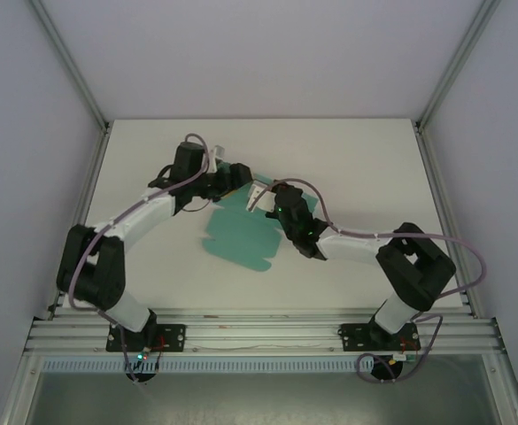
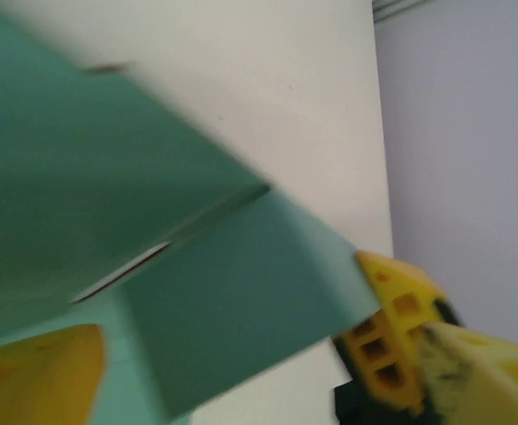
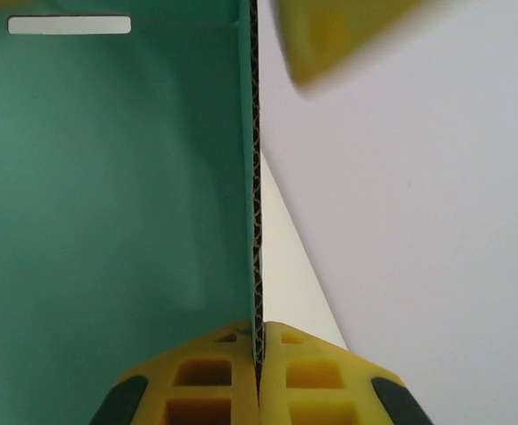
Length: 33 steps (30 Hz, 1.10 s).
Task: Assemble paper box
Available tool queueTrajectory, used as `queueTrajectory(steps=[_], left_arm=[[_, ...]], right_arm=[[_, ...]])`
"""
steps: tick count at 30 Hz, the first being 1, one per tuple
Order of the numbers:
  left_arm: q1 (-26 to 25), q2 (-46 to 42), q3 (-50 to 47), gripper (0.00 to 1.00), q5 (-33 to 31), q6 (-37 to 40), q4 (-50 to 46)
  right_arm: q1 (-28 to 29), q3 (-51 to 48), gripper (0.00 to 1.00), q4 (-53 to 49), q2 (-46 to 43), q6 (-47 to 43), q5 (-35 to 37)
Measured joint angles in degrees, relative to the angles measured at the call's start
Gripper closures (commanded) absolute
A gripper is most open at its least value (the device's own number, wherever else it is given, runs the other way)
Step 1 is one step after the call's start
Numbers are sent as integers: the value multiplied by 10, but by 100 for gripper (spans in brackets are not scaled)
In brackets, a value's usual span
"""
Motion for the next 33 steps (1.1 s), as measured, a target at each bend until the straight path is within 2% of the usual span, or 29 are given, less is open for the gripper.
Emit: queueTrajectory(steps=[7,12,22,26,33], left_arm=[[88,-131,-71,0,-110,84,-72],[146,-132,-96,0,-176,126,-87],[147,-54,-136,1,-146,196,-15],[147,-35,-143,2,-128,203,26],[147,10,-134,3,-125,213,45]], right_arm=[[-32,0,100,-55,-52,45,-30],[-46,2,100,-98,-80,77,-60],[-48,22,100,-143,-81,126,-99],[-48,39,100,-163,-79,136,-115],[-48,56,100,-179,-70,143,-131]])
